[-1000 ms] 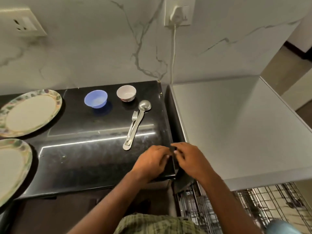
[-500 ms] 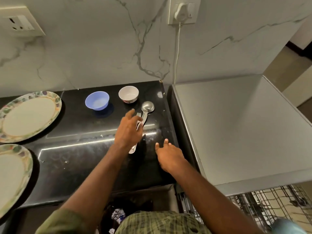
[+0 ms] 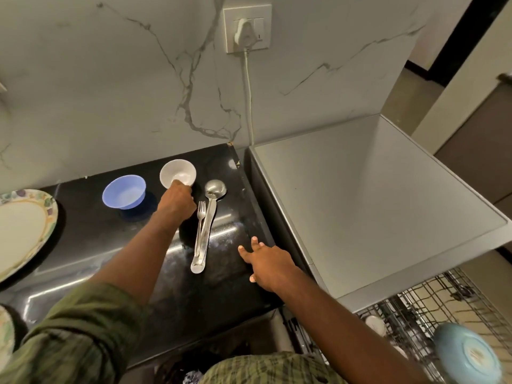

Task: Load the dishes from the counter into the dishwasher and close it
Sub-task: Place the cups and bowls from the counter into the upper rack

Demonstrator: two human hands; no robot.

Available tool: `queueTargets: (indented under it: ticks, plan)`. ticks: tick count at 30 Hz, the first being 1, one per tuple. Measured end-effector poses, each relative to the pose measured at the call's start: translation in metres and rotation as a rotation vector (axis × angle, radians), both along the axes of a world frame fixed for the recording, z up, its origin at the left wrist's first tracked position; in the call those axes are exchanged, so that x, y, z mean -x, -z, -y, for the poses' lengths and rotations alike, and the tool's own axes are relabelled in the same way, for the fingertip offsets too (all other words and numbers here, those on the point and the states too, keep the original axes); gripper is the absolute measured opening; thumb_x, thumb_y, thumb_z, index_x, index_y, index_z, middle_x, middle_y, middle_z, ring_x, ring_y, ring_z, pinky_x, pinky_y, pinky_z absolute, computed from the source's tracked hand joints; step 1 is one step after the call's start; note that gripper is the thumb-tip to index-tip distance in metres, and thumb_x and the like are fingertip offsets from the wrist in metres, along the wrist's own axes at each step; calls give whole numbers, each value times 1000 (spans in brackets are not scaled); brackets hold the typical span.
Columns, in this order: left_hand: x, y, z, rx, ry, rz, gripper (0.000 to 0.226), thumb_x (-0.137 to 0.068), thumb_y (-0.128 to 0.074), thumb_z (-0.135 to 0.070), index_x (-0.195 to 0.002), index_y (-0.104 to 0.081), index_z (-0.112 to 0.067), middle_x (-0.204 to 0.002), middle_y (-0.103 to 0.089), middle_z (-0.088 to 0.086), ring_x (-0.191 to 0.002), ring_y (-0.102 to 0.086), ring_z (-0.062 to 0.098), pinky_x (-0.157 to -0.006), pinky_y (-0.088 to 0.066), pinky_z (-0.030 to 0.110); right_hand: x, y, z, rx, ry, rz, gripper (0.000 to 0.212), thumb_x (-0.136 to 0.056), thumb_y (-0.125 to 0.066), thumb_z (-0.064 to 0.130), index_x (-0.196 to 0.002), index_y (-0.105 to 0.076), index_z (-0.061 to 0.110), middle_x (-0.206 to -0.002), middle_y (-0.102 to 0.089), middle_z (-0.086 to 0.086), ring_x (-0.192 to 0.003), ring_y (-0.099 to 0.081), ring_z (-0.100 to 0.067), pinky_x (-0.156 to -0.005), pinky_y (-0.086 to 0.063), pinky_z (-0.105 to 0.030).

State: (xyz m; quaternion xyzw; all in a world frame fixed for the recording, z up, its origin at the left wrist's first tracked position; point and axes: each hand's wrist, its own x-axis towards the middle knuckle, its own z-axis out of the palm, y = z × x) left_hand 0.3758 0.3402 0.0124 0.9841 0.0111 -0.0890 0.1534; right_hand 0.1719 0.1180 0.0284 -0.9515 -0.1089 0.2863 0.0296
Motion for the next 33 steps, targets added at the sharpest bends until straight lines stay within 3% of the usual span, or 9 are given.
queueTargets:
  ticks: [3,5,12,16,18,21,24,29,33]
  plan:
    - [8,4,4,37,-82,17,53,-95,-70,-10,-139,-44,1,-106,-57,13,-95,-64,31,-79,-49,38,0,1,2,-9,7,-5,84,-103,-62,29,-165,-6,36,-173,1,-8,-153,-27,-36,-113,-42,-51]
    - [17,3,4,47,-84,62,54,-96,-69,-7,-141,-42,3,-112,-60,18,-105,-66,37,-84,-53,42,-1,3,3,-17,15,-9,84,-103,-63,29,-165,-7,37,-173,0,-7,-153,-27,-36,-113,-42,-51]
    - [69,-18,5,181,-57,269,28,-99,-67,-13,-125,-71,-4,-141,-51,15,-121,-58,35,-107,-49,45,3,14,8,-98,25,24,83,-102,-62,32,-164,-8,38,-173,2,-5,-155,-24,-33,-115,-39,-53]
    - [134,-40,38,437,-36,444,19,-94,-73,-12,-113,-77,-9,-123,-61,10,-105,-60,16,-97,-40,12,9,14,20,-271,68,63,81,-98,-65,42,-164,-19,33,-174,-1,-3,-157,-21,-28,-120,-32,-53]
    - [166,-41,63,570,38,457,13,-91,-77,-14,-104,-80,-13,-112,-65,2,-94,-65,10,-91,-45,6,12,21,28,-485,223,78,72,-97,-64,49,-160,-36,29,-170,-23,-5,-152,-33,-27,-122,-33,-48]
    - [212,-34,103,768,162,312,11,-91,-79,-16,-102,-81,-17,-110,-68,-4,-103,-69,6,-91,-54,15,27,21,43,-1087,855,96,43,-97,-58,55,-132,-66,31,-132,-69,-6,-119,-68,-26,-103,-56,-47]
    - [240,-32,137,975,248,127,16,-91,-78,-15,-107,-79,-15,-115,-71,0,-108,-72,12,-92,-57,19,46,9,75,-1566,1242,35,42,-105,-50,48,-127,-67,17,-123,-73,-10,-106,-74,-28,-92,-61,-51]
    - [259,-36,180,1078,392,-89,16,-91,-74,-23,-106,-78,-18,-115,-73,1,-109,-73,19,-91,-60,31,92,3,134,-1778,1299,73,51,-102,-55,52,-132,-64,12,-125,-71,-15,-112,-71,-33,-92,-59,-52]
    - [271,-36,216,1048,508,-276,16,-94,-74,-25,-106,-77,-16,-112,-76,-3,-107,-73,18,-90,-61,38,127,11,167,-1934,1315,68,73,-90,-71,53,-141,-55,3,-133,-65,-21,-118,-67,-37,-94,-58,-53]
